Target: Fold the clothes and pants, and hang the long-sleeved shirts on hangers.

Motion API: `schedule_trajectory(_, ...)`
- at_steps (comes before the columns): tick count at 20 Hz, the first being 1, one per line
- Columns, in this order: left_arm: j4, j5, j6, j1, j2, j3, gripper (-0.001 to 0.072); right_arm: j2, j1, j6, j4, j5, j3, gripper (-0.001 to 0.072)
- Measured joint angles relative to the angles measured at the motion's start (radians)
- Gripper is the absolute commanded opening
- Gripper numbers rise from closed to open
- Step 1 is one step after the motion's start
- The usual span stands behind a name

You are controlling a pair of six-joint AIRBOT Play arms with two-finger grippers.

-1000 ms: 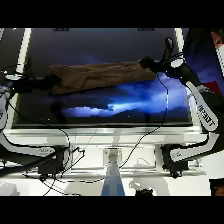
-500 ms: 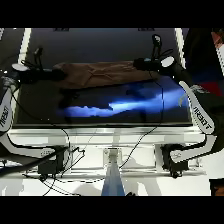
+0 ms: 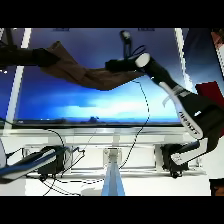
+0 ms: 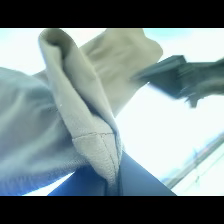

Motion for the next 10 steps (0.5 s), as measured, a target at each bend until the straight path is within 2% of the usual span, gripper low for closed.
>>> schedule_trajectory(6, -0.001, -0.048, -0.034, 0.000, 0.122, 0.006, 0.0016, -0.053, 0.265, 0.071, 0.015, -0.076, 0.023, 0.0012)
schedule_trajectory(10, 0.000, -0.049, -0.042, -0.023, 0.107, 0.004, 0.0016, -0.052, 0.287, 0.083, -0.053, -0.056, 0.035, 0.0012)
